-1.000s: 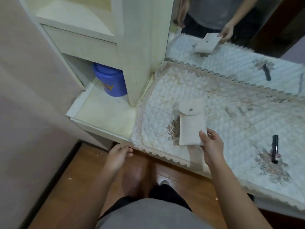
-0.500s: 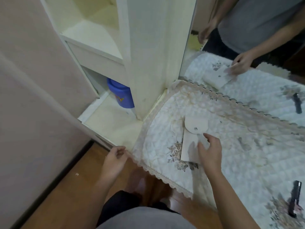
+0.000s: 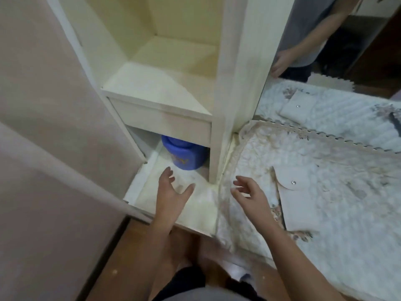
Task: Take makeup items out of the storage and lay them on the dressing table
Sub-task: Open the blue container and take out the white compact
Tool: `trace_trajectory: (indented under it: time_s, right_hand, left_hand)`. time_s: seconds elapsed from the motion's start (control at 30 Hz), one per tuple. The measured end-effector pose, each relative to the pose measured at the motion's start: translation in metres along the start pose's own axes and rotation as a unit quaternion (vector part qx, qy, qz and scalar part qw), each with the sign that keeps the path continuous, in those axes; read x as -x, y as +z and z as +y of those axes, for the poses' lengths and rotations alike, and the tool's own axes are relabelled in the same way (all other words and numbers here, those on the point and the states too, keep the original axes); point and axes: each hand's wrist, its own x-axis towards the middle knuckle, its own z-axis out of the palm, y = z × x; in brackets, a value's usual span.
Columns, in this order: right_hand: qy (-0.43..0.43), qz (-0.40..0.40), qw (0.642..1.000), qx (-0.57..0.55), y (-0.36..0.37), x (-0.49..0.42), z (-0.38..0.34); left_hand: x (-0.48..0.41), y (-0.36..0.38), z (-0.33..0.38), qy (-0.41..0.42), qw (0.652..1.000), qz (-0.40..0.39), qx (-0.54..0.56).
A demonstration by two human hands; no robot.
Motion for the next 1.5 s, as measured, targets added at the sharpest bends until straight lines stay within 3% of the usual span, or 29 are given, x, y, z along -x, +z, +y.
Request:
trace_trajectory:
  time_s: [0.2, 0.53, 0.73, 1.23, 1.5]
  right_hand:
    - [0.003, 0.081, 0.996, -0.046, 0.049, -0.002, -0.022]
    - [-0.008, 0.020, 0.998, -0.062, 0.115, -0.029, -0.047]
    - [-0.014, 0.060, 0.997, -0.045, 0.127, -0.058, -0.060]
    - [-0.046, 0.042, 0.995, -0.072, 0.142, -0.003, -0.050]
    - [-0.031, 0.032, 0.997, -0.061, 0.139, 0.036, -0.036]
  left_hand:
    - [-0.057, -0.018, 0.014, 0.060, 0.995, -0.042, 0.066]
    - [-0.125, -0.032, 0.016, 0.036, 0.987, -0.138, 0.072]
    - [-0.136, -0.043, 0.012, 0.036, 0.979, -0.195, 0.036]
    - [-0.073, -0.077, -0.025, 0.096, 0.975, -0.172, 0.105]
    - [-0.025, -0.087, -0.040, 0.078, 0.980, -0.149, 0.110]
